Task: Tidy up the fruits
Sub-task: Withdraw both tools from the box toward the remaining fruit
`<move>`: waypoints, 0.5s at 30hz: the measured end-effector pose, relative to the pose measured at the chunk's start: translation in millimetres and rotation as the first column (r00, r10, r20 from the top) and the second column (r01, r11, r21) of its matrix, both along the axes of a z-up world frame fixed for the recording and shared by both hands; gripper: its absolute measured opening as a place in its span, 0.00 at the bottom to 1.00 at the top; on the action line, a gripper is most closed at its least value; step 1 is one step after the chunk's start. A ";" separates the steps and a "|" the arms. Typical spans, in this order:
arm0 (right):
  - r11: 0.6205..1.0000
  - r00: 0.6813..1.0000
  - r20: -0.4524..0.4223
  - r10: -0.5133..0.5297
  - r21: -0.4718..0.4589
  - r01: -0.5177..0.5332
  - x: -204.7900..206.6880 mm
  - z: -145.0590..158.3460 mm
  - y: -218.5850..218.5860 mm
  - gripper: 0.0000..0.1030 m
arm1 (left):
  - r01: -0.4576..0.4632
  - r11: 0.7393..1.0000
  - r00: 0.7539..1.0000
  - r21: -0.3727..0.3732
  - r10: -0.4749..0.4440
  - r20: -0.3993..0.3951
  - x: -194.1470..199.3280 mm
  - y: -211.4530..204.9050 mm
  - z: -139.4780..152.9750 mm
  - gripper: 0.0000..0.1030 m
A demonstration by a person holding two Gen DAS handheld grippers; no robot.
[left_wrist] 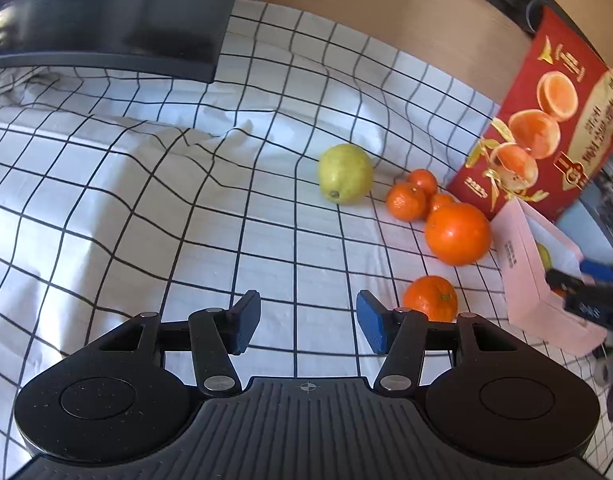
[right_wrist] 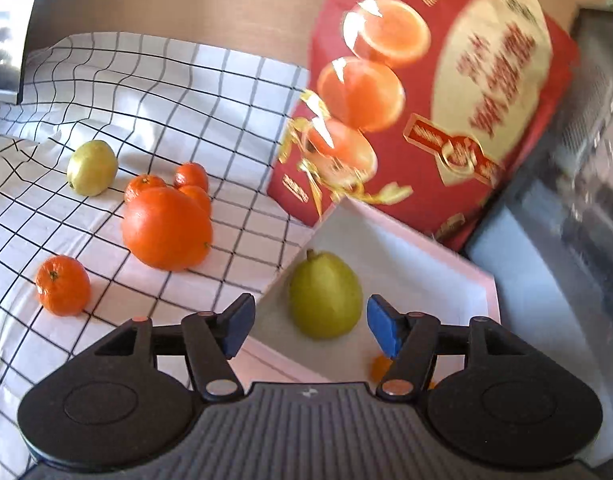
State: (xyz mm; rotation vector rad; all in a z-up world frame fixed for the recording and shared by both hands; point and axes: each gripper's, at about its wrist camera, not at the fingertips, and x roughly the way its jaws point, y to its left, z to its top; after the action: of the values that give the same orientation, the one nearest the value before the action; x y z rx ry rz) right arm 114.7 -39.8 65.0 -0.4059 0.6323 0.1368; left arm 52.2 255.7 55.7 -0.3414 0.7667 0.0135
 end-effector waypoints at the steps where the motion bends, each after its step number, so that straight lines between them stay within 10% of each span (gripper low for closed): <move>1: 1.000 1.000 0.013 -0.006 -0.026 0.006 -0.1 -0.8 7.9 0.62 | 0.014 1.000 1.000 -0.006 -0.014 0.002 -1.4 -0.2 -0.3 0.56; 15: 0.972 0.983 0.023 -0.180 -0.147 0.181 -27.5 -30.6 -38.2 0.64 | 0.219 0.974 0.976 -0.053 -0.220 -0.001 28.9 -50.1 -9.2 0.56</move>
State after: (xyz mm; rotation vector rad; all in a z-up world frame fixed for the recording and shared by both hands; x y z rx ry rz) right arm 87.2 -78.0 34.4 -0.4900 0.6689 -0.0863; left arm 81.1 205.6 46.5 -0.3053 0.8095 -0.2142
